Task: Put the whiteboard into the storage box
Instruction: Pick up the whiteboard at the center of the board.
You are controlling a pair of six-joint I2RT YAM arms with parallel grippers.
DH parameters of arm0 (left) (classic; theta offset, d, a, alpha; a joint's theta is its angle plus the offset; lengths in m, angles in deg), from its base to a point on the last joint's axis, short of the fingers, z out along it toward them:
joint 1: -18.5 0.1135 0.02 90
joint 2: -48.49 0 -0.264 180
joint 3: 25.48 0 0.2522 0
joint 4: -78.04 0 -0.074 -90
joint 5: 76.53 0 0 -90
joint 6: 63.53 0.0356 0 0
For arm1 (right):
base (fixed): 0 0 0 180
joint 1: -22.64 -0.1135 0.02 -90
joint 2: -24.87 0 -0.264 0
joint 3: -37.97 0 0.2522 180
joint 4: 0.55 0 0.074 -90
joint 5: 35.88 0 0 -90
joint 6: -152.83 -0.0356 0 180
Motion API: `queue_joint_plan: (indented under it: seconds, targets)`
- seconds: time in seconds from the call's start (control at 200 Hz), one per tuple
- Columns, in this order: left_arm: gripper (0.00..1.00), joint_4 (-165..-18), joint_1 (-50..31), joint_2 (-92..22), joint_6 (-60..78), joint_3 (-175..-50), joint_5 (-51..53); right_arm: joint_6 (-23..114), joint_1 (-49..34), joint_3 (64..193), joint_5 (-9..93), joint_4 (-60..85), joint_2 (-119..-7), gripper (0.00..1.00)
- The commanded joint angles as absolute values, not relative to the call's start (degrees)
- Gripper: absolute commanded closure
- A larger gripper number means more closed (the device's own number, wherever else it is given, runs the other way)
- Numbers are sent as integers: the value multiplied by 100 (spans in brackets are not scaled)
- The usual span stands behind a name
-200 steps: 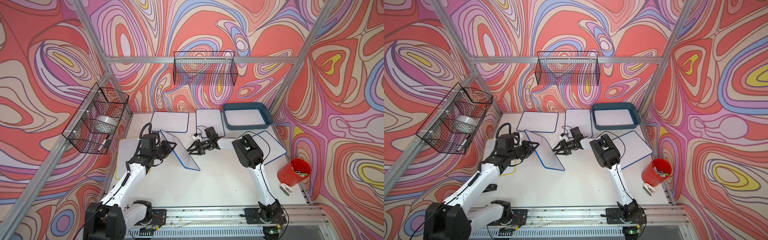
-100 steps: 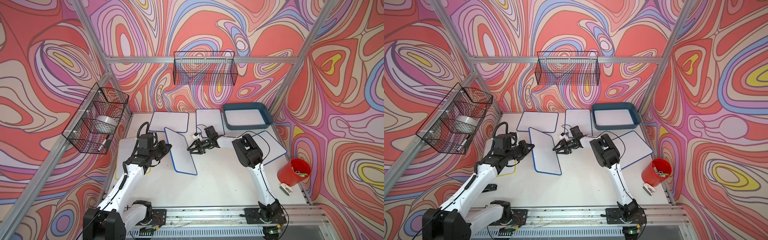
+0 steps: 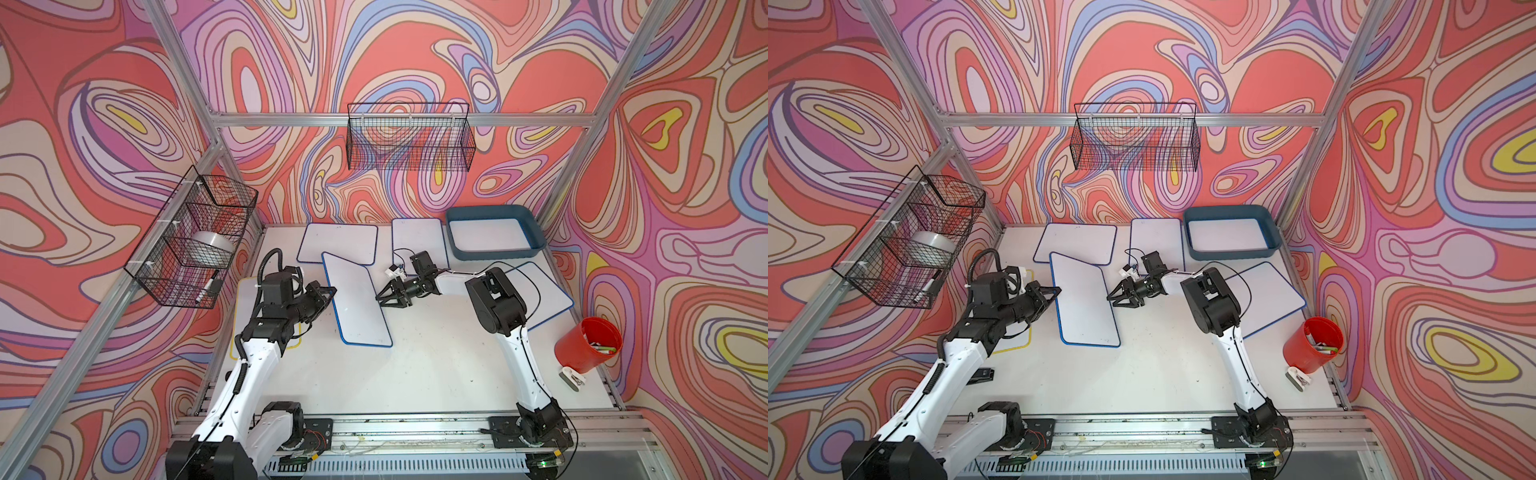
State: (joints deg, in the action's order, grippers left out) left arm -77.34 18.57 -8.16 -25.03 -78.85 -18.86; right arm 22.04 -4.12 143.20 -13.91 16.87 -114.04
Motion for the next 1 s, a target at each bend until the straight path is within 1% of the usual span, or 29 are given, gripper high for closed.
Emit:
queue_joint_plan:
  seconds: [0.0,0.155,0.301,0.386,0.546,0.681,0.997]
  targets:
    - [100,-9103,2094,-701,-3095,-7716,-2736,2206,-220,13981,-1215,1665,-11301,52]
    - [100,-10101,2358,-929,-3711,-7425,-3201,2136,-94,13881,-1310,1569,-10995,51]
    - [100,-10259,2368,-1118,-3666,-7499,-3278,1977,43,13866,-1501,1282,-10781,51]
    - [100,-10513,2368,-1275,-3751,-7497,-3375,1639,153,13778,-1573,816,-10692,51]
    - [100,-11147,2360,-1626,-4074,-7463,-3664,581,225,13489,-1877,-698,-10569,52]
    - [100,-11871,2368,-1854,-4464,-7247,-3750,261,314,13440,-1880,-1025,-10512,52]
    - [100,-12416,2364,-2158,-4668,-7141,-3889,-549,659,13257,-1836,-2066,-10462,52]
